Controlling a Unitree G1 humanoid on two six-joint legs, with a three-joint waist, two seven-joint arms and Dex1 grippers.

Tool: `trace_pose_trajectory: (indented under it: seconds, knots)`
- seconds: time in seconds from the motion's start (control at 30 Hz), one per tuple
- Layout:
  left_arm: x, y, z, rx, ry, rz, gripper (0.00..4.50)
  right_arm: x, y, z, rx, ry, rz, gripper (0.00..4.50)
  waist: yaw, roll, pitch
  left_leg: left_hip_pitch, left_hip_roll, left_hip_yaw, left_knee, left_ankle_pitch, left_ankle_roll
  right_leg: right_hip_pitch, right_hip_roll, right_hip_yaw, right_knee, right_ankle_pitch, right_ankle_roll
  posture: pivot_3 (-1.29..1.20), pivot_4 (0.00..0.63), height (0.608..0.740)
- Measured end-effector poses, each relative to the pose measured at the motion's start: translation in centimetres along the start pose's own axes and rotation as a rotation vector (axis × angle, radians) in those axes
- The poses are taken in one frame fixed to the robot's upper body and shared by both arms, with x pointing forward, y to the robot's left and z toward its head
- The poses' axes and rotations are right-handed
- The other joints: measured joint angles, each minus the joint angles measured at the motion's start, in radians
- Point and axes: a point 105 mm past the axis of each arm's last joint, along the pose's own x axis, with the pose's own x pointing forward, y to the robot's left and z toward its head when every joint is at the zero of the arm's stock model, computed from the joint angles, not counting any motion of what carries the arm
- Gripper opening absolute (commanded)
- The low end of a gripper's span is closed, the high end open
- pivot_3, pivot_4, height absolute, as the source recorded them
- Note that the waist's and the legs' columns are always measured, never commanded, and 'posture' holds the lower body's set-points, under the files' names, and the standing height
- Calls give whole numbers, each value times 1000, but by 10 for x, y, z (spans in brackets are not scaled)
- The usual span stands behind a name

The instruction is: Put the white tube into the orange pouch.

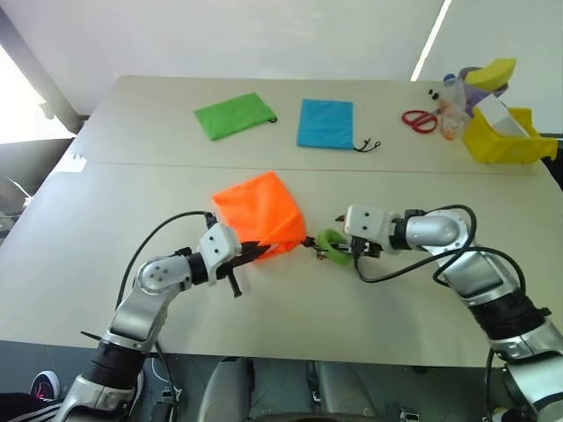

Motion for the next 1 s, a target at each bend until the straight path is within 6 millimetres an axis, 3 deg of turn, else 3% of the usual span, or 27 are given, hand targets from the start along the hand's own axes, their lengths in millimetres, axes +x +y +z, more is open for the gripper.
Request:
trace_pose_trajectory:
  seconds: [0.07,0.2,0.4,0.57,0.77,0.97,1.0]
  knots:
    - [0,0,0,0,0,2,0,0,3,0,1,-1,23,2064,0,0,0,0,0,0,0,0,0,0,0,0,0,0,0,0,150,740]
    - [0,0,0,1,1,4,0,4,7,1,14,-9,40,54,0,0,0,0,0,0,0,0,0,0,0,0,0,0,0,0,150,740]
    - [0,1,0,1,1,5,0,4,4,-1,19,-6,17,54,0,0,0,0,0,0,0,0,0,0,0,0,0,0,0,0,150,740]
    - [-1,1,-1,-1,2,8,0,-11,11,-12,73,4,10,54,5,0,0,0,0,0,0,0,0,1,-1,0,0,0,0,0,150,740]
    - [0,3,-3,-120,-4,17,0,-25,-4,-21,151,18,-106,54,0,0,0,1,0,0,0,0,0,1,0,0,1,0,0,0,150,740]
    - [1,4,0,-146,-9,0,0,-34,1,-40,172,82,-133,54,1,0,0,1,0,0,0,0,0,1,0,0,0,0,0,0,150,740]
    - [1,3,0,-148,-12,-16,563,-36,1,-40,176,80,-137,0,0,0,0,1,0,0,0,0,0,1,0,1,0,0,0,0,150,740]
